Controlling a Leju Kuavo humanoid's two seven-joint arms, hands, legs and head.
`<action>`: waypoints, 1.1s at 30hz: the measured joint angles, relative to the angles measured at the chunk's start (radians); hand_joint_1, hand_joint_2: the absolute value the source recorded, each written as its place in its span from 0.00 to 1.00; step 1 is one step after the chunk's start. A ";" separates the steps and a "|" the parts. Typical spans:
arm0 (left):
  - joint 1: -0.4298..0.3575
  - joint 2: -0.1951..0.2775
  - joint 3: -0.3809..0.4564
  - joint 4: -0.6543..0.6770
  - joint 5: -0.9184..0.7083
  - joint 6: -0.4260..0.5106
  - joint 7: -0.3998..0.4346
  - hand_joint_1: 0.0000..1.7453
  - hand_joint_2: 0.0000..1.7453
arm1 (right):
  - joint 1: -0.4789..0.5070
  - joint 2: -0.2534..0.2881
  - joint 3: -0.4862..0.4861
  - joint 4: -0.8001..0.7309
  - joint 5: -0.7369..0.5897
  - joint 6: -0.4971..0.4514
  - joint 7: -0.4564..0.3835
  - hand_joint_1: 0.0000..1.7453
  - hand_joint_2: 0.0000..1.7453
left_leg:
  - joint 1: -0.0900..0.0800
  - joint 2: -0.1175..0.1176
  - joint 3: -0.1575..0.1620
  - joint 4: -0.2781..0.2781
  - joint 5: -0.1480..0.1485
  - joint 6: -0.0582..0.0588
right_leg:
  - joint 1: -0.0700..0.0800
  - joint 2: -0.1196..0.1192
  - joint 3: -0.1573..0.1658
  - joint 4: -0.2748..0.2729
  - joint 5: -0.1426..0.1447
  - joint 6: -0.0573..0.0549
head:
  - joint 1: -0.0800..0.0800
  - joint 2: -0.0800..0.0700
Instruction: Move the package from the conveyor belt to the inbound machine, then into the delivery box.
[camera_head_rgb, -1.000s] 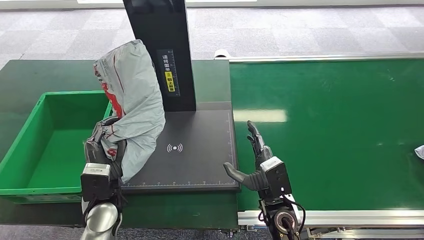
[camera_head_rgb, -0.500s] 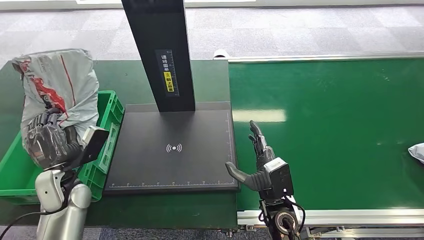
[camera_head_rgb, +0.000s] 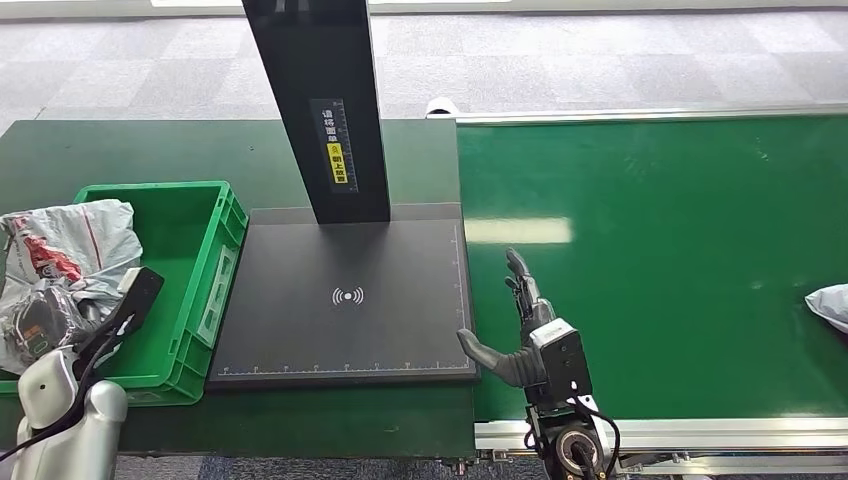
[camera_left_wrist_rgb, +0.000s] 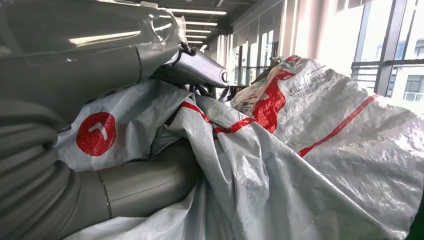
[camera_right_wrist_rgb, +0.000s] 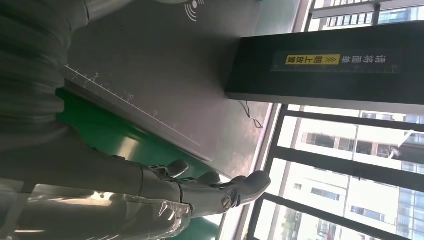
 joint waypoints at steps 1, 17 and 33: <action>-0.002 0.002 0.002 0.007 -0.001 -0.004 0.002 0.25 0.50 | 0.000 0.000 -0.001 0.000 0.002 0.001 0.003 0.00 1.00 | 0.000 0.000 0.000 0.000 0.000 0.000 | 0.000 0.000 0.000 0.000 0.000 0.000 | 0.000 0.000; -0.010 -0.033 -0.007 -0.054 0.409 0.307 -0.309 0.00 1.00 | 0.015 0.002 -0.004 -0.013 0.016 0.001 0.028 0.00 1.00 | 0.000 0.000 0.000 0.000 0.000 0.000 | 0.000 0.000 0.000 0.000 0.000 0.000 | 0.000 0.000; 0.026 -0.073 -0.052 -0.176 0.564 0.306 -0.404 0.00 1.00 | 0.015 0.002 -0.001 -0.013 0.015 -0.011 0.031 0.00 1.00 | 0.000 -0.001 0.000 0.000 0.000 0.000 | 0.000 0.000 0.000 0.000 0.000 0.000 | 0.000 0.000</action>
